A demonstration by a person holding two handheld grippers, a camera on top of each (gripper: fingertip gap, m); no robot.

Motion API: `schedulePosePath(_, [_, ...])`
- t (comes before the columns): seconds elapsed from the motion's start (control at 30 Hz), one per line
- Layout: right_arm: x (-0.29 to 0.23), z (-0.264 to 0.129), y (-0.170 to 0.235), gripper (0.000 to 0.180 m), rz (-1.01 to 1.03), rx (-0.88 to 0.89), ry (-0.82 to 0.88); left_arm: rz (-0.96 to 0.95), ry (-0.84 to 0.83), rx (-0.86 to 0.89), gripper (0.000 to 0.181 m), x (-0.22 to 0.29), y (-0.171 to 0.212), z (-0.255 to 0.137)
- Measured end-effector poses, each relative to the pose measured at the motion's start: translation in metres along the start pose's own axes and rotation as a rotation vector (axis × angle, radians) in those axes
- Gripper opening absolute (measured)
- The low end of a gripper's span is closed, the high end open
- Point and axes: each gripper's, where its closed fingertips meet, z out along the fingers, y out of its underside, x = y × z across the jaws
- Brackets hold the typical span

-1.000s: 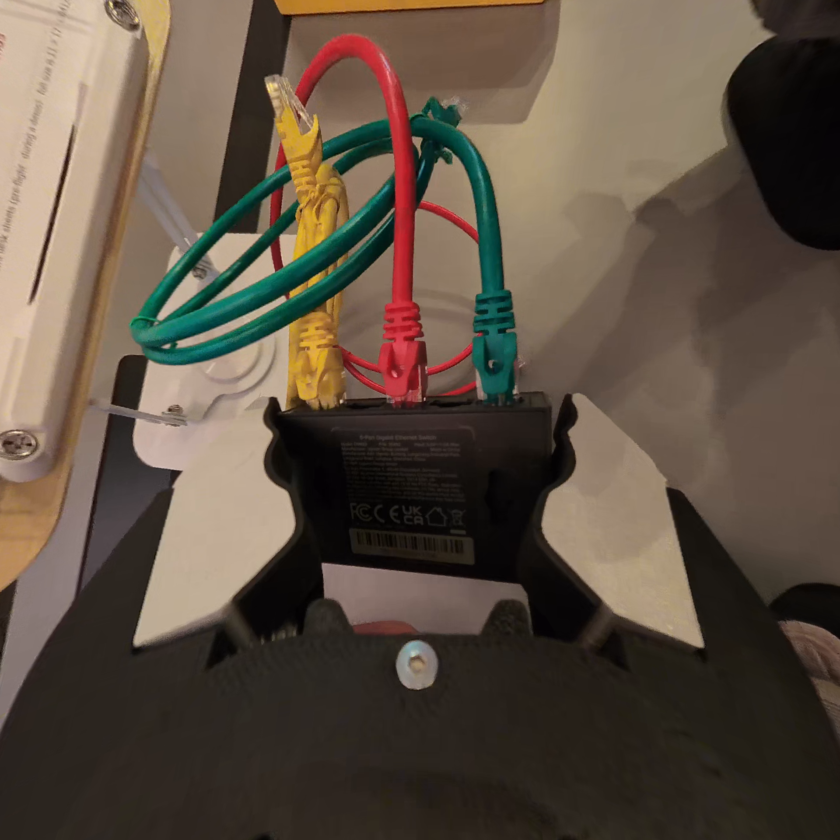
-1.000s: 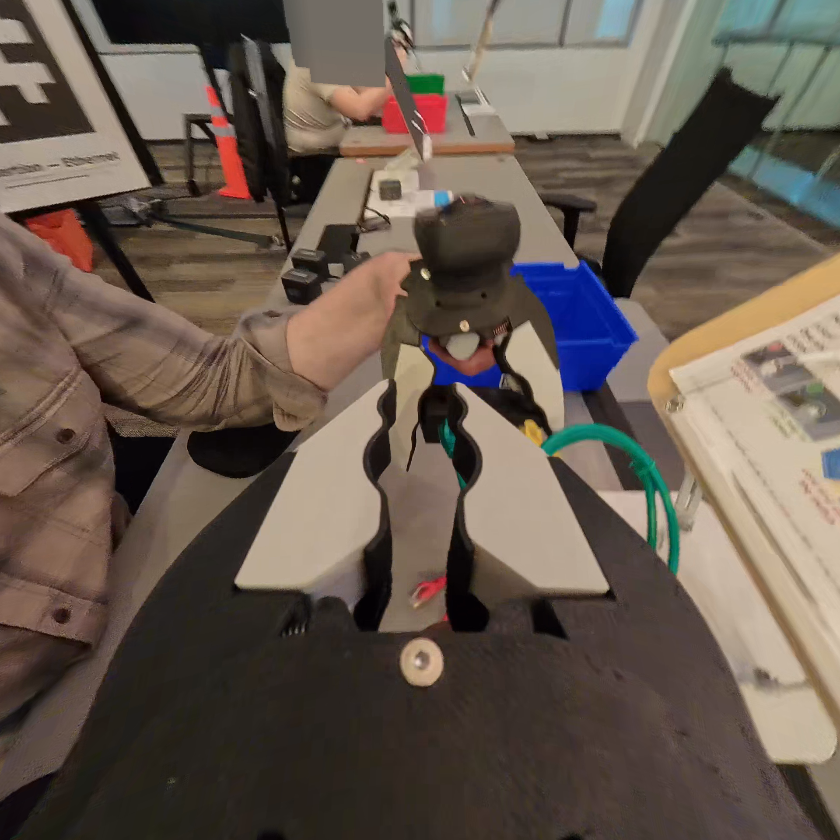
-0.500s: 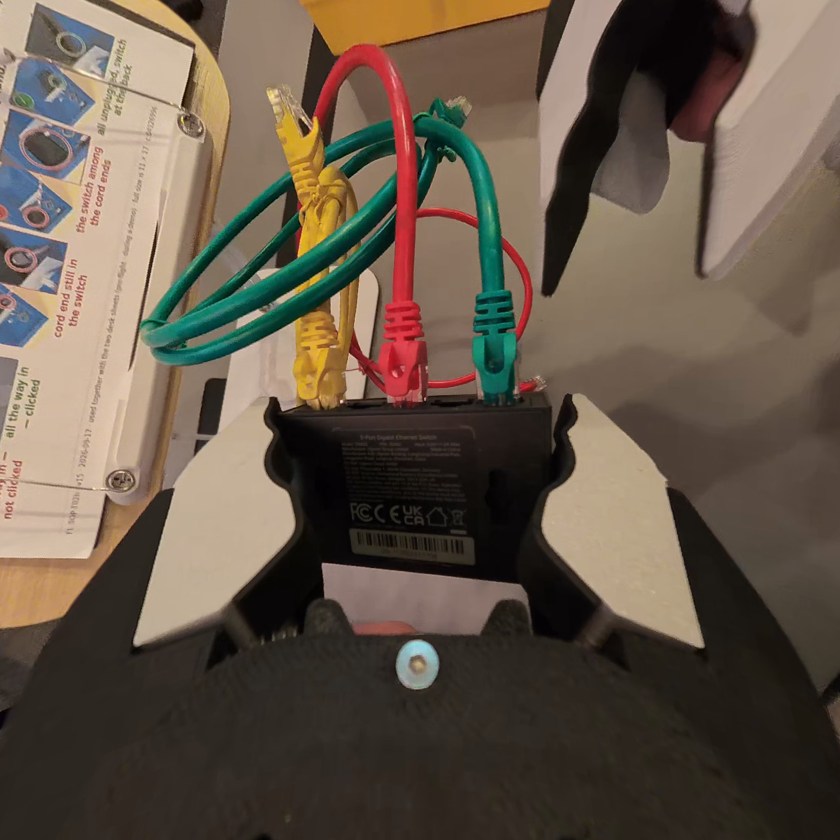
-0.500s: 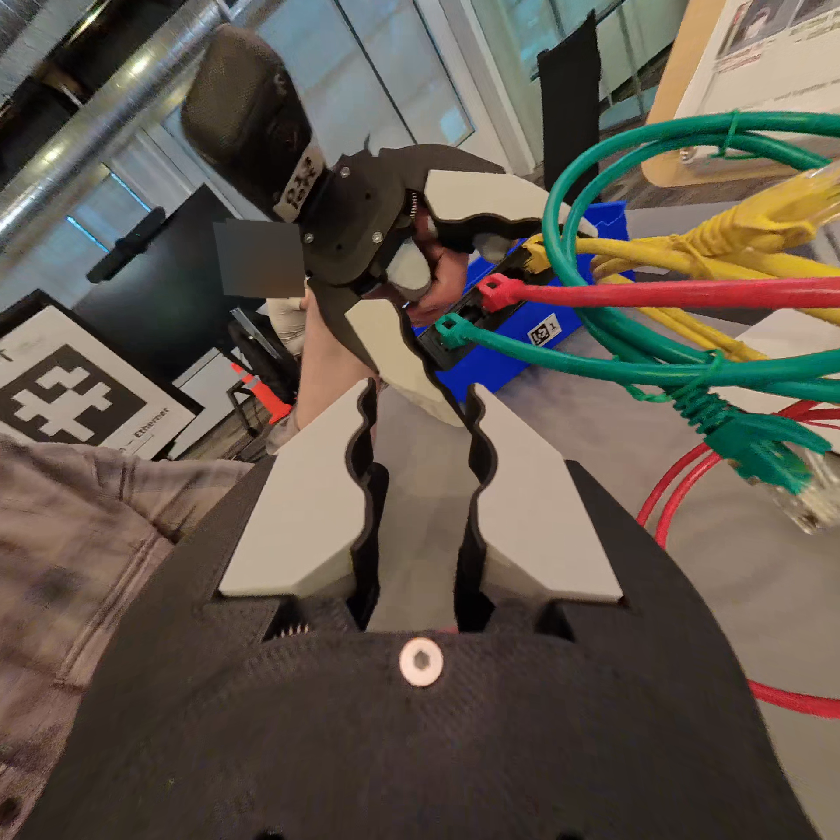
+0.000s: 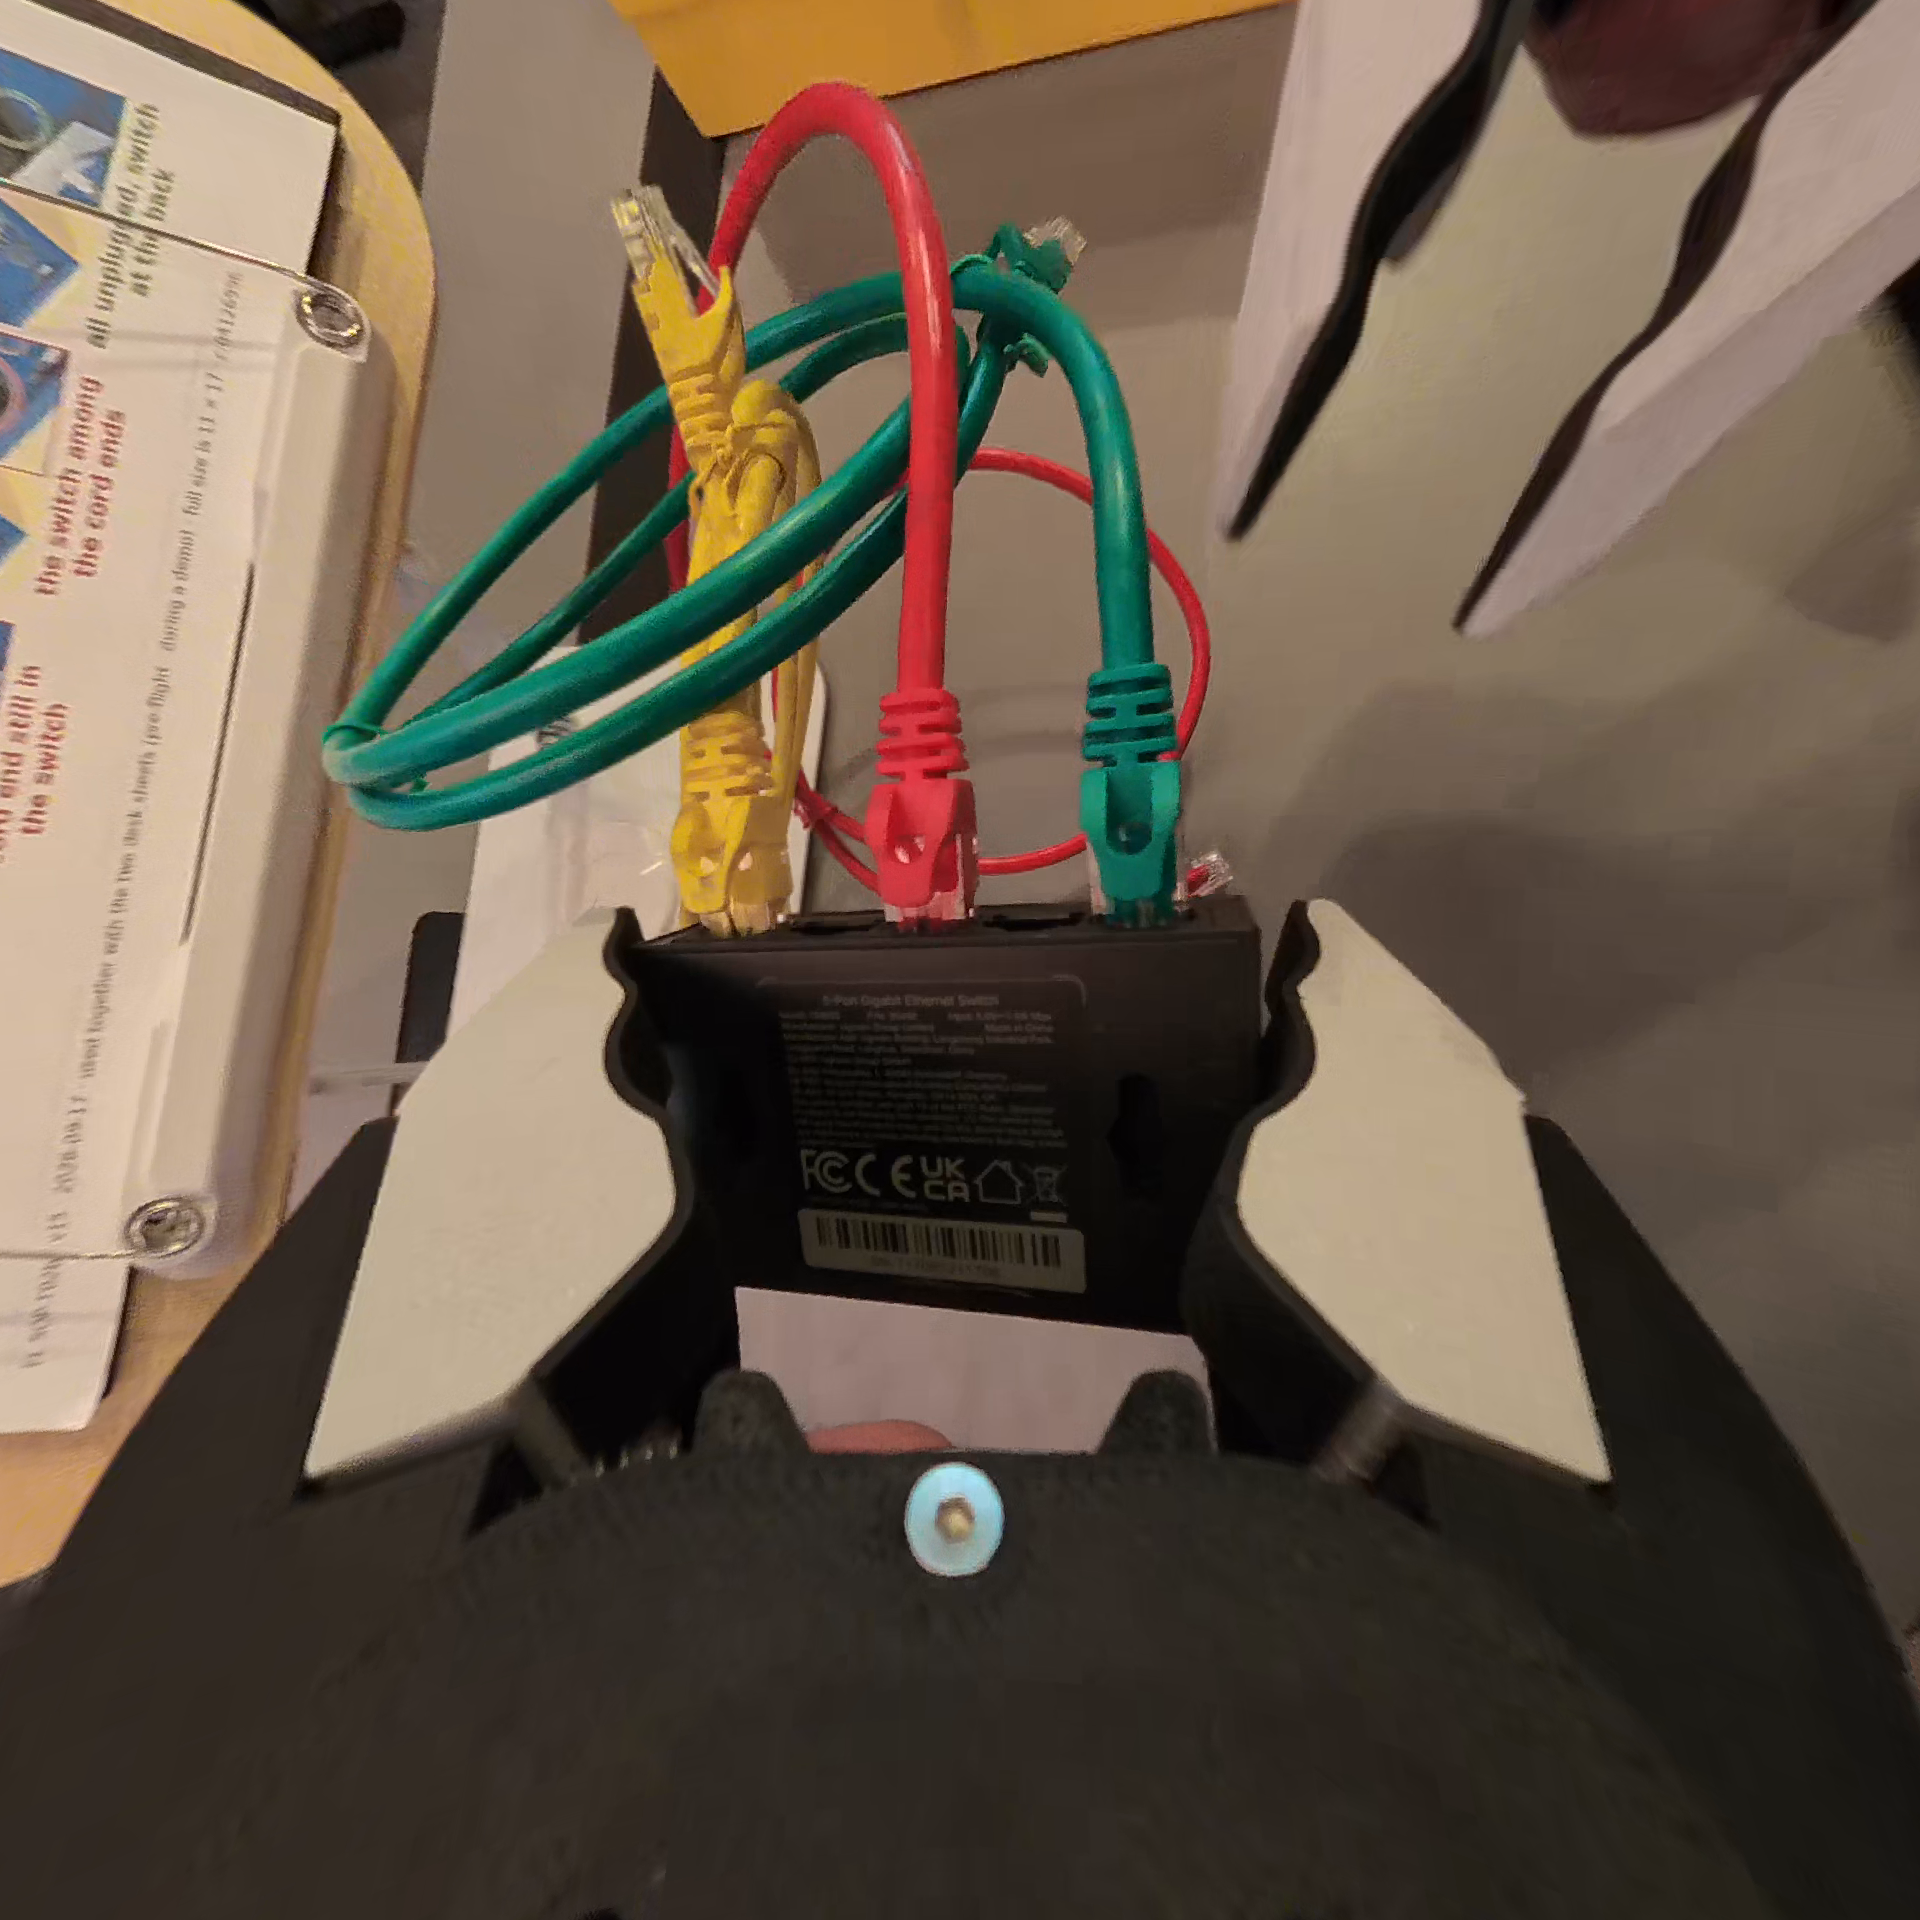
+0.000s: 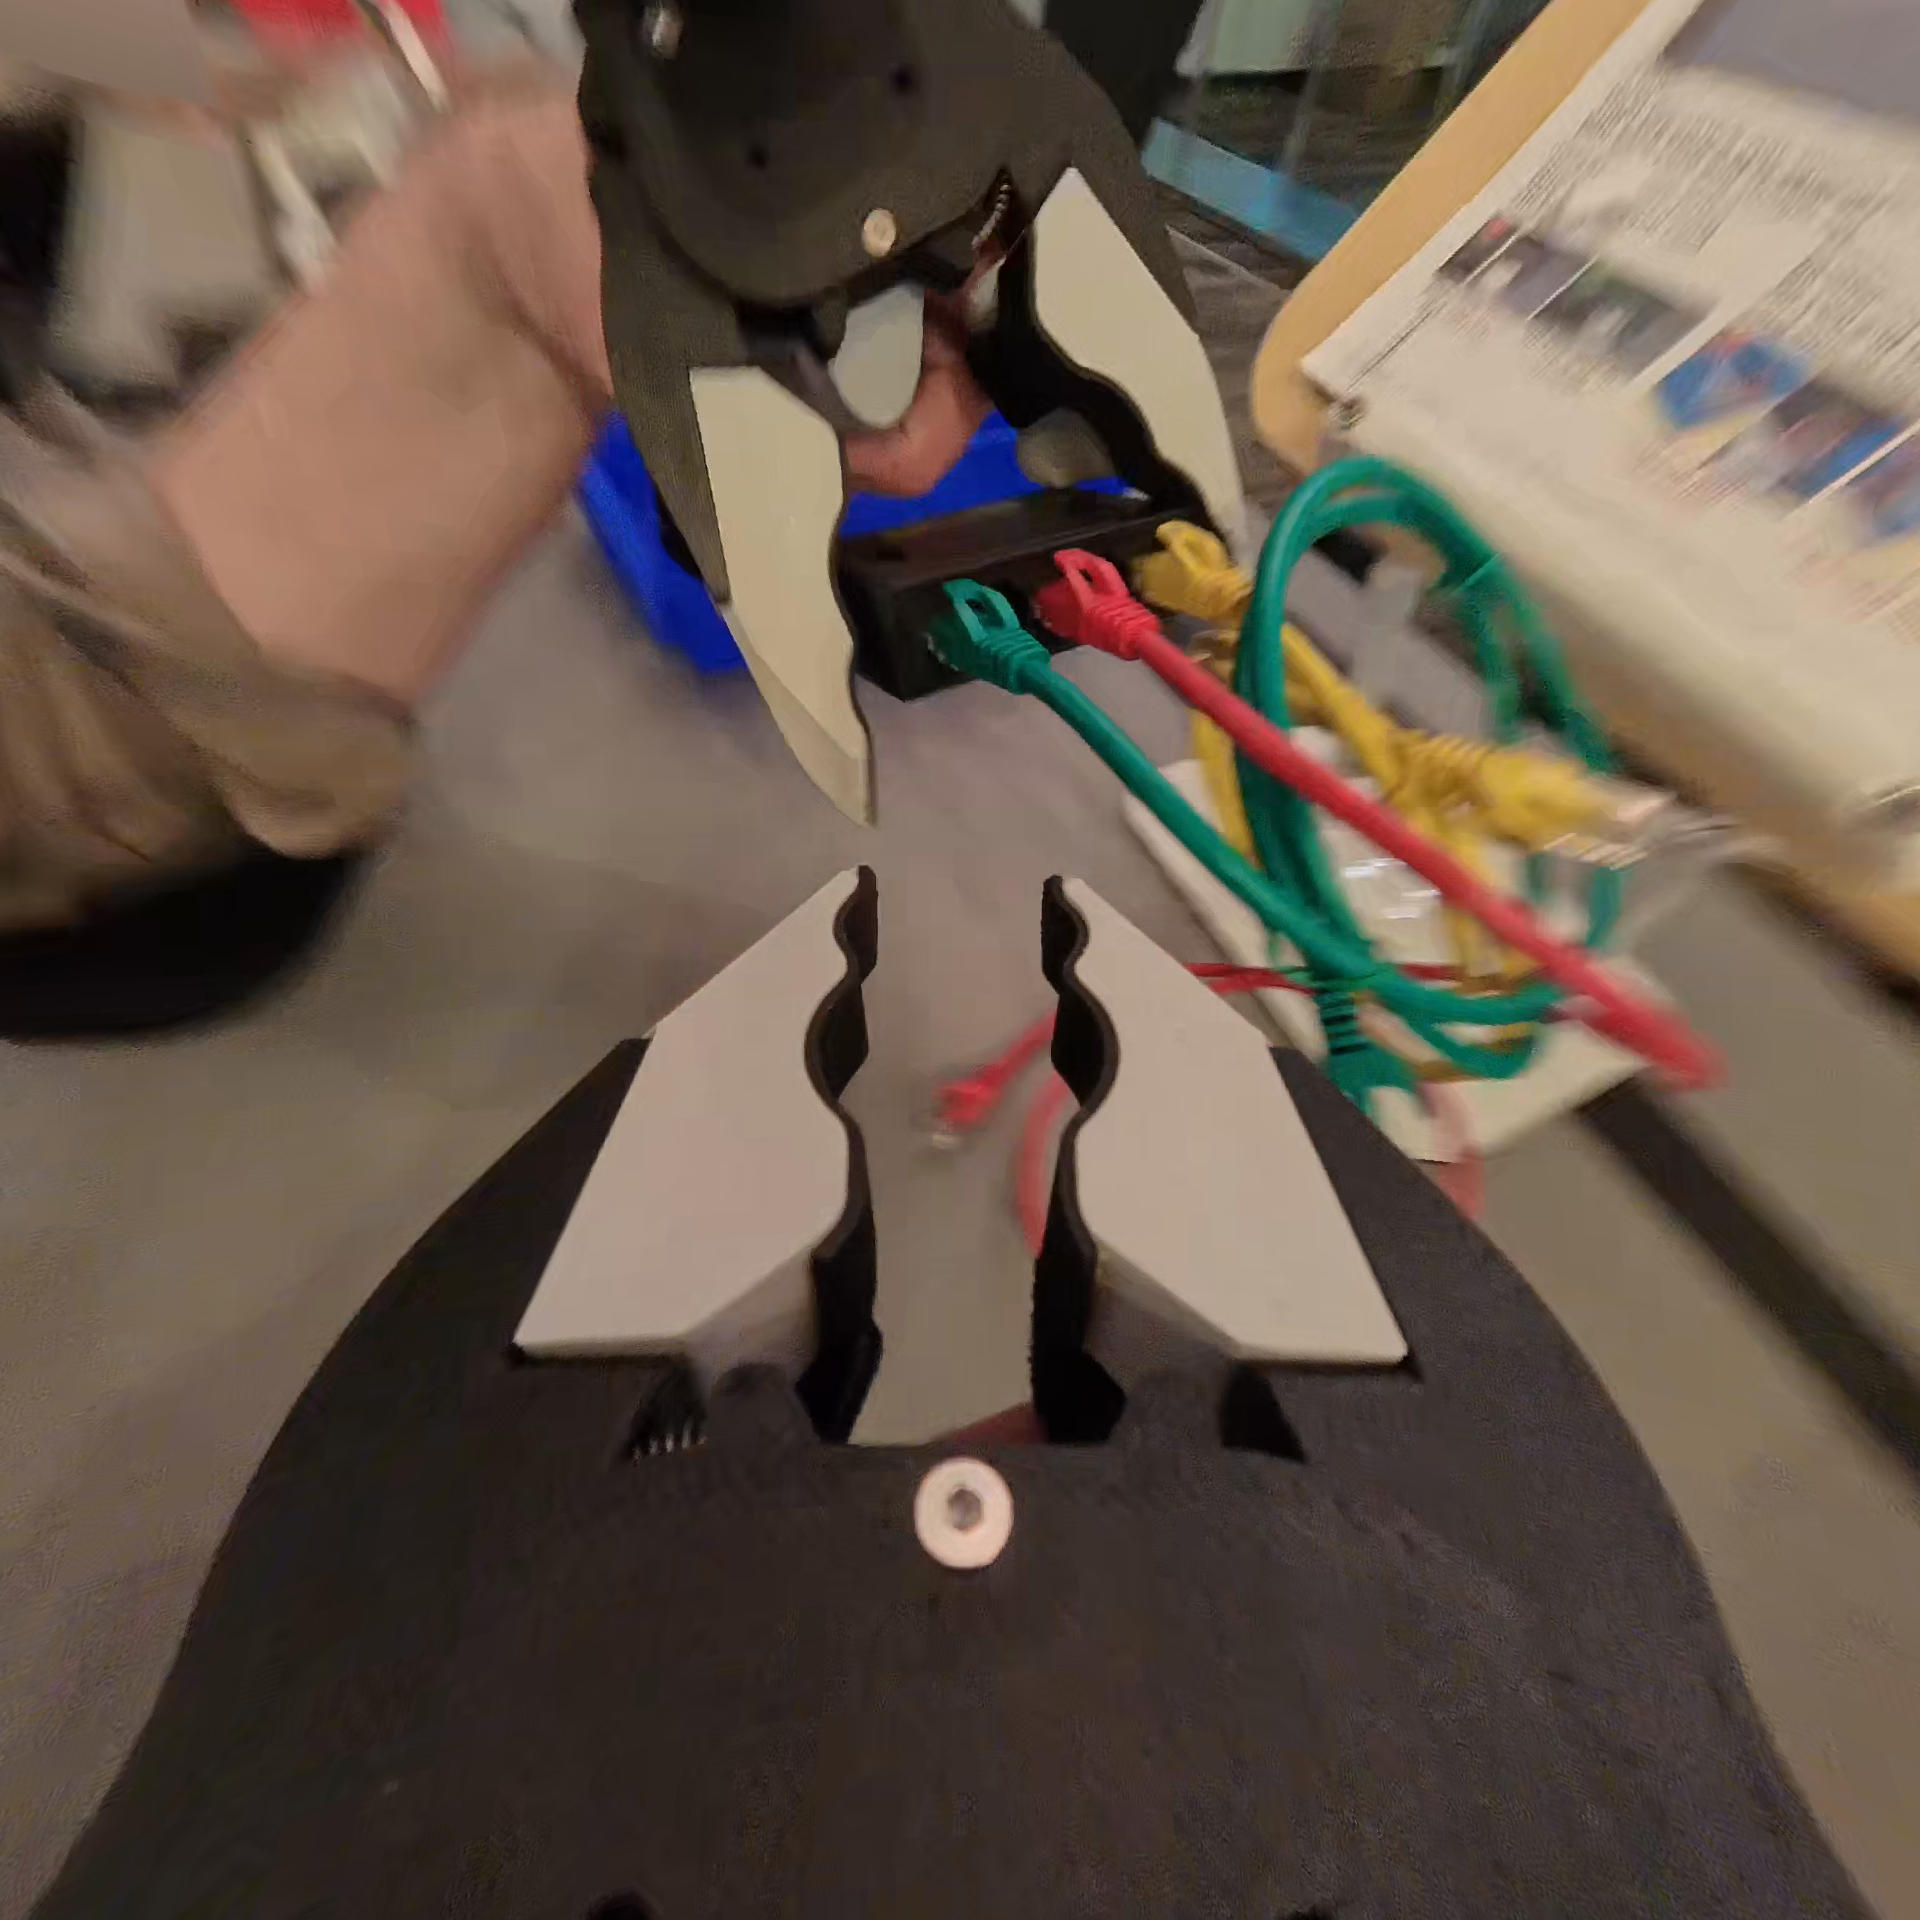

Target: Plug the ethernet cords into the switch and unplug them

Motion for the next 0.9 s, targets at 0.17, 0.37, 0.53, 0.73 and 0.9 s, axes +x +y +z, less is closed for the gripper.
schedulePosePath(0.17, [-0.008, -0.005, -0.018, 0.037, -0.465, -0.14, 0.096, -0.018, 0.103, 0.037, 0.112, 0.013, -0.001, 0.0])
schedulePosePath(0.37, [-0.022, 0.014, -0.041, 0.04, -0.943, -0.13, 0.1, -0.026, 0.187, 0.078, 0.112, 0.024, -0.003, -0.003])
schedulePosePath(0.53, [-0.025, 0.028, -0.036, 0.026, -1.175, -0.159, 0.018, -0.028, 0.241, 0.104, 0.112, 0.03, -0.004, -0.009])
schedulePosePath(0.73, [-0.03, 0.031, -0.035, 0.026, -1.278, -0.164, -0.132, -0.037, 0.315, 0.111, 0.114, 0.039, -0.001, -0.012])
schedulePosePath(0.9, [-0.039, 0.033, -0.033, 0.027, -1.259, -0.146, -0.28, -0.05, 0.389, 0.118, 0.112, 0.047, 0.003, -0.01])
